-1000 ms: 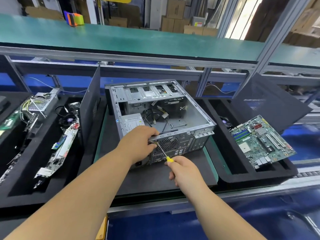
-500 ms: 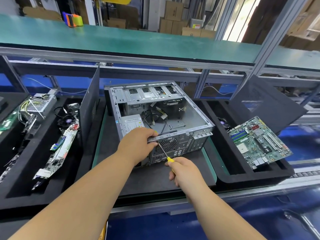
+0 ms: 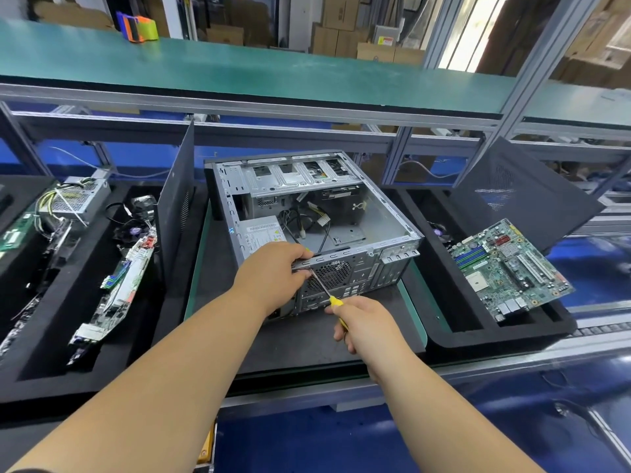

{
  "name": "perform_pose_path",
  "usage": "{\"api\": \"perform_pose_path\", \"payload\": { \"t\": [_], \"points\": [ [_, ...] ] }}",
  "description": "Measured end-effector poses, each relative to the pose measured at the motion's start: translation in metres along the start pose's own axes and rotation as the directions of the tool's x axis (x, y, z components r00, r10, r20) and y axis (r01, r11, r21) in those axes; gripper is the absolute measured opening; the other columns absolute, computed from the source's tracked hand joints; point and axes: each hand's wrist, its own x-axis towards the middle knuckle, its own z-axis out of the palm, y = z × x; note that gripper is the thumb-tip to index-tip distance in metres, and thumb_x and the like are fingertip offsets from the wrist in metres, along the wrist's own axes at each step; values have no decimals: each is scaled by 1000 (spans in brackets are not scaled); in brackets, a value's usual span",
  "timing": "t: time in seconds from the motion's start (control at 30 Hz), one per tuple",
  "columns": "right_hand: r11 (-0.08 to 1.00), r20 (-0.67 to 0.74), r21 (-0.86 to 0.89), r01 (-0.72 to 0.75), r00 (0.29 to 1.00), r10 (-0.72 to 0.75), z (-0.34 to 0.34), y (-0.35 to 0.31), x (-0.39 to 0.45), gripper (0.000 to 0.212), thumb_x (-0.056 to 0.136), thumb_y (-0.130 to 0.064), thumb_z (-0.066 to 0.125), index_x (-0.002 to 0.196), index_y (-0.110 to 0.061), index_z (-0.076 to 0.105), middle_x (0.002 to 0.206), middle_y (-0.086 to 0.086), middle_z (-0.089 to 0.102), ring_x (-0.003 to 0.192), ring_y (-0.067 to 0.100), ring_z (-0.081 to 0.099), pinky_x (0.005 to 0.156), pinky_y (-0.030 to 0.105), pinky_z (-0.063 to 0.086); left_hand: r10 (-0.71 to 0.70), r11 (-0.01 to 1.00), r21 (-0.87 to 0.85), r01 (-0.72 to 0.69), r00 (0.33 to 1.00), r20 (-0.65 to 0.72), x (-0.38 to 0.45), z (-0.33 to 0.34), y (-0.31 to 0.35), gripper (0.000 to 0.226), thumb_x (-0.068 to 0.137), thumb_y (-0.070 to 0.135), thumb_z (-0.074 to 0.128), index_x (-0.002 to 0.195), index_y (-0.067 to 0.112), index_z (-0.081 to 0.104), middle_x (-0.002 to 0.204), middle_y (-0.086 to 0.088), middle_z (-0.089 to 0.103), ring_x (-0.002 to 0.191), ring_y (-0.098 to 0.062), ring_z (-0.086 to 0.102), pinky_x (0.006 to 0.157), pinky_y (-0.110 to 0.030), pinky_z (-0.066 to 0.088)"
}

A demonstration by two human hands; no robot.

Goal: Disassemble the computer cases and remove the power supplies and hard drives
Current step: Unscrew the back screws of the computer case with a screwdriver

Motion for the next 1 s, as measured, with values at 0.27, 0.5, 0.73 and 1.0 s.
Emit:
{"api": "perform_pose_path", "payload": {
  "t": [0.27,0.5,0.73,1.0],
  "points": [
    [1000,2,11,-2,1000,2,0,-2,0,18,96,-19,51,98,-15,68,53,-3,59,38,9,41,50,26,36,-4,1000,9,4,1000,-7,0,1,0,30,89,37,68,119,37,66,120,17,64,115,-9,55,89,-28,47],
    [980,61,148,-130,991,122,4,-8,-2,23,99,-19,48,99,-9,69,52,2,55,38,13,34,49,27,32,-8,1000,5,8,1000,-15,1,1,0,28,89,36,68,117,37,66,117,17,65,111,-9,56,83,-25,43],
    [846,238,461,-266,956,171,1,-3,-2,33,103,-22,45,102,1,69,55,5,49,37,11,29,41,24,30,-3,1000,7,3,1000,-21,1,2,-1,27,89,35,69,116,36,66,117,16,65,112,-10,55,82,-25,42],
    [998,-22,-65,19,1000,-21,6,-2,3,19,97,-26,51,90,-14,65,52,-1,52,43,13,40,49,27,33,-8,1000,14,8,1000,-19,2,1,-1,27,89,35,68,116,36,66,116,16,65,111,-10,55,81,-25,42]
  ]
}}
